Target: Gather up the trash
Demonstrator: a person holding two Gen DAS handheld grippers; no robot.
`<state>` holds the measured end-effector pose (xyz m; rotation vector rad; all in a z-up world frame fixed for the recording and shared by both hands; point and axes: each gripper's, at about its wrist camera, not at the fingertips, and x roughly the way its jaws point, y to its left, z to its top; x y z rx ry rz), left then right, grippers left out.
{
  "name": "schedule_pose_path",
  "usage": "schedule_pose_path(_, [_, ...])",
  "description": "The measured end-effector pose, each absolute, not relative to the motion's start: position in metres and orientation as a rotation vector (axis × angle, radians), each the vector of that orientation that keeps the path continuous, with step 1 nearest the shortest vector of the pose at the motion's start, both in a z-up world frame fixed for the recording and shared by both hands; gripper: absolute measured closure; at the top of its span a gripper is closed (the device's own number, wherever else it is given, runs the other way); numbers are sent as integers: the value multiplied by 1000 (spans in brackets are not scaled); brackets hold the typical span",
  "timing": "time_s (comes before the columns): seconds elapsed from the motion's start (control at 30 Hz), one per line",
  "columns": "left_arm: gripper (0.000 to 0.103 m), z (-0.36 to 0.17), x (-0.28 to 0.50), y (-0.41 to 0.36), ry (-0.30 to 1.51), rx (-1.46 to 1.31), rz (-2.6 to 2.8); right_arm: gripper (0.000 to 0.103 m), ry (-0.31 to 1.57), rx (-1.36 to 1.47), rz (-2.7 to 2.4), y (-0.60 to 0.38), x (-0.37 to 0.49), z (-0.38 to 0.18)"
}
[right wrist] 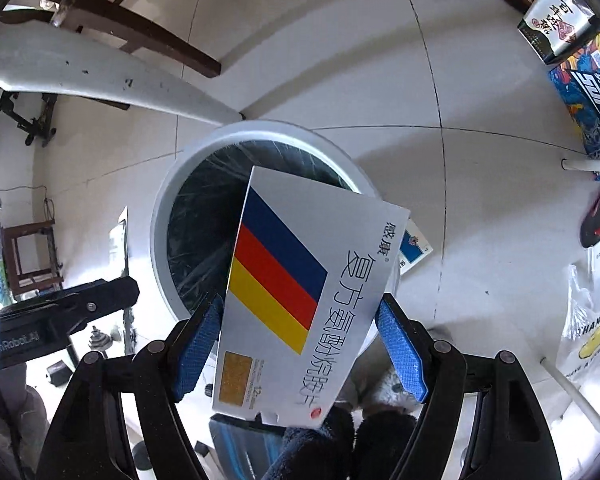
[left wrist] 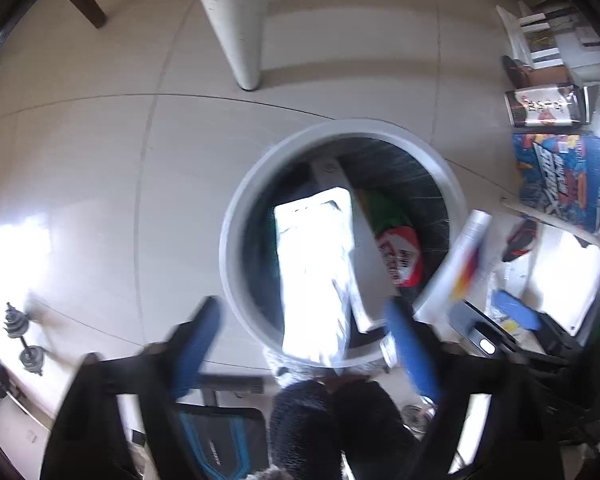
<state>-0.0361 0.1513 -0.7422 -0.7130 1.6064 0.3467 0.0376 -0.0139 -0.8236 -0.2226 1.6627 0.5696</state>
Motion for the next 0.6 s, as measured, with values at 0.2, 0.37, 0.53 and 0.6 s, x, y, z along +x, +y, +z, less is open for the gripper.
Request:
schedule_pose_path(0.2, [0,-725,-53,153,1597,-660,405,0,1645,-255,545,-10,34,-814])
schedule_pose_path(0.37, [0,-691,-66,147,1583,-600,444,0,1617,-292,515,-10,26,-789])
schedule_pose_path(0.53, [0,-639,-81,133,1556,-591,456,0,1588,-321,461,-26,17,-736])
schedule_pose_path(0.6, [0,-612,-85,126,1545,-594,452,0,1574,-319,447,-31,12,-709])
